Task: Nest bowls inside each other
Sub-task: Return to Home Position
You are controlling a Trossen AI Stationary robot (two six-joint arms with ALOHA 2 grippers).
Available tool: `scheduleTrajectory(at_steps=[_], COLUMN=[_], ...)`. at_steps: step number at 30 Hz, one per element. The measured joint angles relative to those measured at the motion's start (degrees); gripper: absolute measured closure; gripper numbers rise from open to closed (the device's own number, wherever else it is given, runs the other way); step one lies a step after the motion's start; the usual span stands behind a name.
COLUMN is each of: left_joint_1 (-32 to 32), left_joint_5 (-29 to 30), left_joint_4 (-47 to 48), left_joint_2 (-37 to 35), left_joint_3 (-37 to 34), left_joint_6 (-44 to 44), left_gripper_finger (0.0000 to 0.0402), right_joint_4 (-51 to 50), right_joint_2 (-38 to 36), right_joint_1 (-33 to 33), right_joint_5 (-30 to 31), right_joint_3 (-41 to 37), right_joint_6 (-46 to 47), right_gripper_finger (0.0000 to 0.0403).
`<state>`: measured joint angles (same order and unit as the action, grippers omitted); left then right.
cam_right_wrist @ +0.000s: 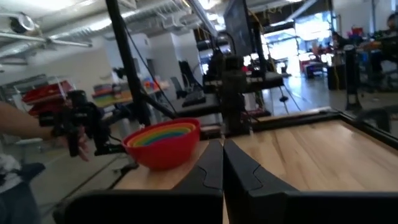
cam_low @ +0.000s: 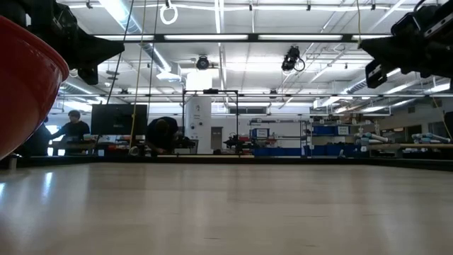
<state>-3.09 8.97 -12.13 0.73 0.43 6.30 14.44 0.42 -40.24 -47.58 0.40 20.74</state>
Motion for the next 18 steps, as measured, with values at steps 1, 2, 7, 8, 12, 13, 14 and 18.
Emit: scheduleTrajectory(at_steps=[1,2,7,8,12,13,14,18], left_joint_1=[0.0,0.0,0.0,0.0,0.0,0.0,0.0,0.0], left_joint_5=[0.0,0.0,0.0,0.0,0.0,0.0,0.0,0.0], left_joint_4=[0.0,0.0,0.0,0.0,0.2,0.4,0.7,1.1], left_joint_2=[0.0,0.0,0.0,0.0,0.0,0.0,0.0,0.0], left_joint_3=[0.0,0.0,0.0,0.0,0.0,0.0,0.0,0.0], left_joint_6=[0.0,0.0,0.3,0.4,0.4,0.4,0.4,0.2], left_gripper_finger=[0.0401,0.0401,0.0402,0.0402,0.0402,0.0402,0.0402,0.0402], right_joint_4=[-1.4,-1.9,-2.4,-3.0,-5.7,-5.3,-4.8,-2.0], right_joint_2=[-0.4,-0.3,-0.3,-0.3,-0.3,-0.3,-0.3,-0.3], right_joint_1=[-0.1,-0.1,-0.1,-0.1,-0.1,-0.1,-0.1,-0.1], right_joint_5=[0.3,0.6,1.1,1.0,1.0,1.0,1.0,1.0], right_joint_3=[0.0,0.0,0.0,0.0,0.0,0.0,0.0,0.0], right_joint_6=[-0.8,-1.4,-3.3,-3.8,-4.9,-4.9,-4.6,-2.9], right_gripper_finger=[0.0401,0.0401,0.0401,0.0401,0.0401,0.0401,0.0401,0.0401])
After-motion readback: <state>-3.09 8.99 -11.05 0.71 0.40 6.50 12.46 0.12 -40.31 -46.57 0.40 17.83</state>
